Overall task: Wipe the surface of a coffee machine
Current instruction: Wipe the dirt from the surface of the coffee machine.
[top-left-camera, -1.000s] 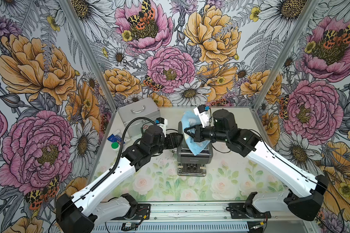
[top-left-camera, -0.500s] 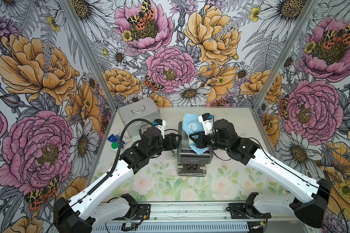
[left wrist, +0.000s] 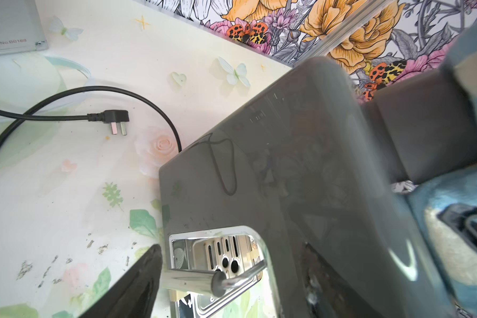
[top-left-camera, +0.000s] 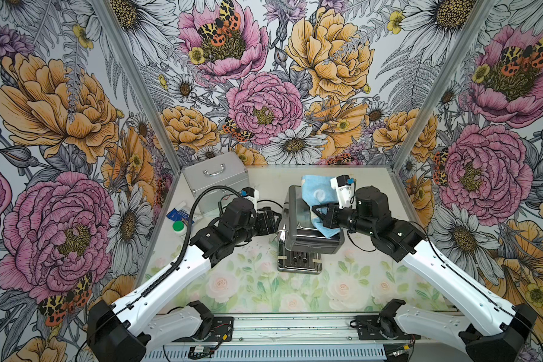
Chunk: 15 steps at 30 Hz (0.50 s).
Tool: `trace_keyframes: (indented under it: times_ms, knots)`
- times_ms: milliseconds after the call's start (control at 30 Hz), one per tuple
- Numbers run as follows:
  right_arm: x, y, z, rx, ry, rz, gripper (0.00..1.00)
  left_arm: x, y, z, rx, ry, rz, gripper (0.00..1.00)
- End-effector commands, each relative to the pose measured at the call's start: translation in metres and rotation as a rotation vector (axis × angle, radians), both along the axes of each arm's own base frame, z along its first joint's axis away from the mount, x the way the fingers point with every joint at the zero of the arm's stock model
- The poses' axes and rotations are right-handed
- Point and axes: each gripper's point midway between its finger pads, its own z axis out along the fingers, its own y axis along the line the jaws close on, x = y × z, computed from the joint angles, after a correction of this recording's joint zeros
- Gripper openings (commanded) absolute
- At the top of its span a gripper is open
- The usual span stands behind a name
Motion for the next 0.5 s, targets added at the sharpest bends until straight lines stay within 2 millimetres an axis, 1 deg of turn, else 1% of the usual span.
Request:
trace_keyframes:
  times_ms: [0,100,167,233,267,367,467]
  knots:
    - [0.008,-0.026,-0.04,-0.141,0.099,-0.094,0.0,-0.002,0.005,-0.01,0.043,0.016,-0.007,0.79]
    - [0.014,-0.014,-0.024,-0.127,0.068,-0.069,0.0,-0.002,0.002,-0.013,0.047,0.024,-0.017,0.79]
    - [0.018,-0.002,-0.019,-0.113,0.065,-0.041,0.0,-0.001,0.001,-0.011,0.045,0.024,-0.018,0.79]
    - [0.022,0.015,-0.01,-0.069,0.06,0.0,0.0,0.0,0.0,-0.009,0.04,0.02,-0.018,0.79]
    - [0.024,0.019,-0.009,-0.075,0.057,-0.006,0.0,0.001,0.0,-0.007,0.039,0.016,-0.02,0.79]
    - [0.024,0.026,-0.017,-0.082,0.078,0.001,0.0,0.001,0.0,0.0,0.032,-0.002,-0.02,0.79]
    - [0.021,0.03,-0.023,-0.07,0.085,0.009,0.0,0.001,0.002,0.012,0.015,-0.03,-0.018,0.79]
